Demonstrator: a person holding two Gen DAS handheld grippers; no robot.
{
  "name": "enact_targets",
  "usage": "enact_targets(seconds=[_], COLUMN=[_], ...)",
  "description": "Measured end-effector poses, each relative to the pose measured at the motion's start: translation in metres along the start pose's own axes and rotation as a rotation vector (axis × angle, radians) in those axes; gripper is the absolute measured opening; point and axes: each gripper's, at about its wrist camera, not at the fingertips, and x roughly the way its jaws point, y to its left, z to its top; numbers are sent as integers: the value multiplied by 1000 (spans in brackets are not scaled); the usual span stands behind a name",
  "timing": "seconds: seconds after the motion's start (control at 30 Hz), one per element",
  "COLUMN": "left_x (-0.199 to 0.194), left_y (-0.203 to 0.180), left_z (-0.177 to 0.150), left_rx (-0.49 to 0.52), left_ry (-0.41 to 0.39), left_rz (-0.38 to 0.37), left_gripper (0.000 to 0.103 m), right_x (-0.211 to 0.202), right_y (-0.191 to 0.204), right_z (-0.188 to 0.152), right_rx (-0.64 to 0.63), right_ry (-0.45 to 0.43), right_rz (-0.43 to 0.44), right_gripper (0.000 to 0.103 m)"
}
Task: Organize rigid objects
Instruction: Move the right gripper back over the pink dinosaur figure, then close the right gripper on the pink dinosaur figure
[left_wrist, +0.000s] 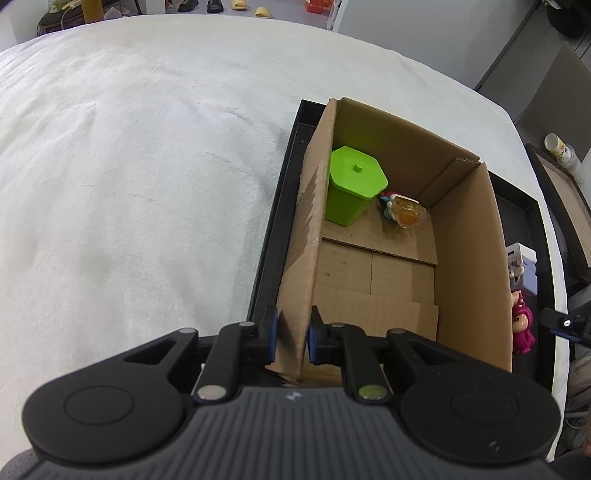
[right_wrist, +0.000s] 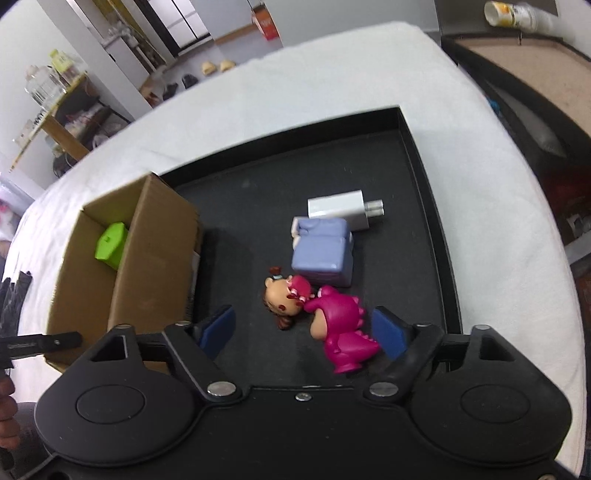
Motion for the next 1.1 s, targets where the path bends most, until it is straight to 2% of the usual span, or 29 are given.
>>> enact_targets(seconds=[0.1, 0.3, 0.57, 0.73, 1.0, 1.1], left_x=[0, 1, 2, 2, 4, 4], left_y=[0, 0, -2, -1, -1, 0], left_z=[0, -1, -3, -3, -3, -3], left_rx=[-2, -7, -5, -5, -10, -10], left_ry=[-2, -12, -18, -17, -17, -17], left_rz=[-2, 4, 10, 9, 15, 13], left_gripper=[15, 15, 15, 15, 15, 15], right_x=[11, 29, 25, 21, 26, 30], right_y=[-5, -16, -20, -17, 2, 7], right_z=[0, -1, -8, -11, -8, -10], right_rx=[9, 60, 98, 85, -39, -75], right_ry=[30, 81, 128, 138, 99, 113], right_rz=[-6, -23, 16, -3, -54, -66], right_gripper=[70, 35, 35, 37, 54, 55])
